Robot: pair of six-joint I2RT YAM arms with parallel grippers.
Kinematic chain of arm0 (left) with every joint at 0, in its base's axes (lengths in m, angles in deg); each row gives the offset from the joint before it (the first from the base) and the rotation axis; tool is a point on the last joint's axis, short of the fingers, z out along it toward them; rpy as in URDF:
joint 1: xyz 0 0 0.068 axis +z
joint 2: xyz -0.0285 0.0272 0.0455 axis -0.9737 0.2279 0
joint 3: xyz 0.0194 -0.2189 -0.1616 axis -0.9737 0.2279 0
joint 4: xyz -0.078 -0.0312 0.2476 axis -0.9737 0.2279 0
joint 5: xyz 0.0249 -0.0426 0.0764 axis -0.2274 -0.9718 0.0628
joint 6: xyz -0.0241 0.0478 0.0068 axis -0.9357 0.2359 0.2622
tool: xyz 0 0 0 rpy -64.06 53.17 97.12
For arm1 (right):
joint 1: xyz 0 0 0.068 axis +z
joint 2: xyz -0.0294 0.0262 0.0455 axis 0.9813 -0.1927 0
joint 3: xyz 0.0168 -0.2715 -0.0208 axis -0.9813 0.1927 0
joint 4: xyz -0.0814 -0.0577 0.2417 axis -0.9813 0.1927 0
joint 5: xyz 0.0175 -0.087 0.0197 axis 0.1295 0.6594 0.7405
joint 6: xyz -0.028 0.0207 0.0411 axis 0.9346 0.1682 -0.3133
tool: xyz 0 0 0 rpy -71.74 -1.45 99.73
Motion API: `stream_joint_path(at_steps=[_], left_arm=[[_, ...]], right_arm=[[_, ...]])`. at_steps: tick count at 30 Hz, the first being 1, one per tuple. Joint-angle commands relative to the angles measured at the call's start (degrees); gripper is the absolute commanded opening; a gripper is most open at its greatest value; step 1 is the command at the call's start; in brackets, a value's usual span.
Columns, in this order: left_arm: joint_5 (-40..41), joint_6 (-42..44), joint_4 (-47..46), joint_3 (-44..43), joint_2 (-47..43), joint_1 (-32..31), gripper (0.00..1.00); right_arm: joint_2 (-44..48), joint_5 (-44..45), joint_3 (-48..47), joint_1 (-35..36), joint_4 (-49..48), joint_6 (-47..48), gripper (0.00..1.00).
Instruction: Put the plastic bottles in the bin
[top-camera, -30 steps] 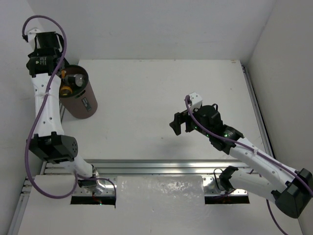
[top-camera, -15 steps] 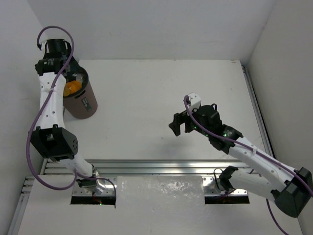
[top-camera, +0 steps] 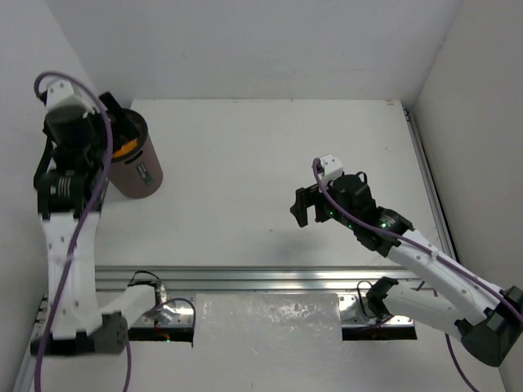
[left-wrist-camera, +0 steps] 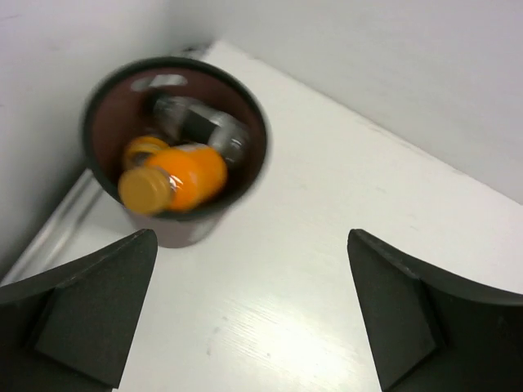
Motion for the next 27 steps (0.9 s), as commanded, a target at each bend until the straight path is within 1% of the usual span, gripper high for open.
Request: stream_joint_path(at_steps=[1, 2, 4, 5, 9, 11, 14, 18, 21, 24, 27], left_arm=[[-12.6, 0.8, -9.6, 10.7, -10.7, -1.0, 1.0], [-12.2, 1.0, -10.1, 15.9, -14.7, -1.1, 1.0], [-10.4, 1.3, -10.2, 20.1, -17.8, -1.7, 1.0], [-9.9, 1.3, -10.3, 23.5, -20.7, -3.2, 1.0], [-9.7, 1.1, -9.0, 29.7, -25.8, -4.6, 1.0], [-9.6, 0.8, -9.1, 32.8, -29.2, -5.8, 1.0], [-10.1, 0.5, -7.5, 35.1, -32.4, -5.9, 1.0], [-9.8, 0.1, -7.0, 38.5, -36.7, -5.9, 1.0], [-9.3, 0.2, -6.3, 39.0, -39.0, -6.0, 1.0], [-8.5, -0.1, -5.9, 38.9, -38.6, -8.2, 1.0], [-8.9, -0.1, -5.9, 38.9, -37.6, -8.7, 1.0]], right_arm=[[3.8, 9.2, -8.7, -0.4, 9.4, -1.8, 0.99], [4.4, 11.5, -11.1, -0.4, 13.6, -2.0, 0.99], [6.7, 13.8, -12.9, -0.4, 16.9, -2.1, 0.99], [7.4, 15.1, -13.8, -0.3, 18.5, -2.3, 0.99], [11.6, 20.0, -17.8, -0.4, 27.0, -1.2, 0.99], [13.6, 20.8, -18.8, -0.3, 29.6, -1.1, 0.99], [16.3, 22.1, -18.9, -0.4, 33.8, -0.5, 0.99], [19.9, 25.3, -16.2, -0.3, 38.1, -0.9, 0.99], [22.1, 27.7, -14.4, -0.4, 37.7, -0.9, 0.99], [25.0, 27.8, -11.8, -0.3, 36.1, -0.9, 0.99], [24.7, 28.1, -11.8, -0.3, 36.1, -0.9, 0.99]])
